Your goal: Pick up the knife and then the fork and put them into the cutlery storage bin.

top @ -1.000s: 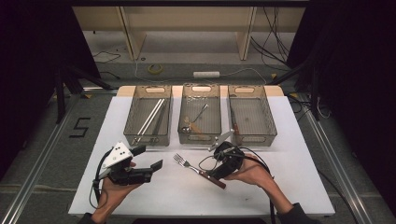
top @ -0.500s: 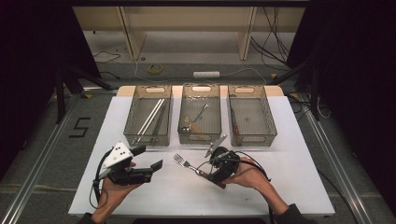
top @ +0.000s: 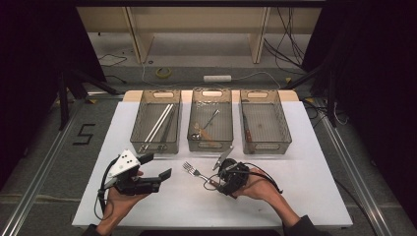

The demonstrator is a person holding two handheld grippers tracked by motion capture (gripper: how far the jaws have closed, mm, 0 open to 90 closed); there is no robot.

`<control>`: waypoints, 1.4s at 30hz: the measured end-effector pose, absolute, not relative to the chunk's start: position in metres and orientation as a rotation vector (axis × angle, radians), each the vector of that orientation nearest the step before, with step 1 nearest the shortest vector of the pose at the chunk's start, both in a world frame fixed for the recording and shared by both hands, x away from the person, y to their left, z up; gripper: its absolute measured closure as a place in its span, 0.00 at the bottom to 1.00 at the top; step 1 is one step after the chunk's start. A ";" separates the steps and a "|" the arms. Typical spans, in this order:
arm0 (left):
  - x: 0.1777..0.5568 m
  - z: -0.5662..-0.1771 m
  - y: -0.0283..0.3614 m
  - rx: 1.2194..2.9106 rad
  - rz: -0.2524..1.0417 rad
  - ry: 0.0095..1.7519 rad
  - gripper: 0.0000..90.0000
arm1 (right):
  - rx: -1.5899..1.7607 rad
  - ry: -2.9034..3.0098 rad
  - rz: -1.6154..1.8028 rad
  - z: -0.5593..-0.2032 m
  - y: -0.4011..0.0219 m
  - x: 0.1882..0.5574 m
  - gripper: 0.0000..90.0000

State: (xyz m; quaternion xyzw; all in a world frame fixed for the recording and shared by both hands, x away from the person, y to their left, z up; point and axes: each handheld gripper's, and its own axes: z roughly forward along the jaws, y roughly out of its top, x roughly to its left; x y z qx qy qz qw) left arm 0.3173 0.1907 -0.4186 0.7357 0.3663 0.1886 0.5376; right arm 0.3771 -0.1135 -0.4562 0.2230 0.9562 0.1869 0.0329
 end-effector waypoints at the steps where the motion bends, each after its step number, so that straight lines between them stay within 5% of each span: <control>1: 0.317 -0.419 0.191 1.752 0.449 0.872 0.17 | 0.687 2.943 0.577 -0.457 -0.113 0.377 0.66; 42: 0.317 -0.419 0.189 1.763 0.449 0.870 0.17 | 0.680 2.944 0.472 -0.462 -0.105 0.375 0.85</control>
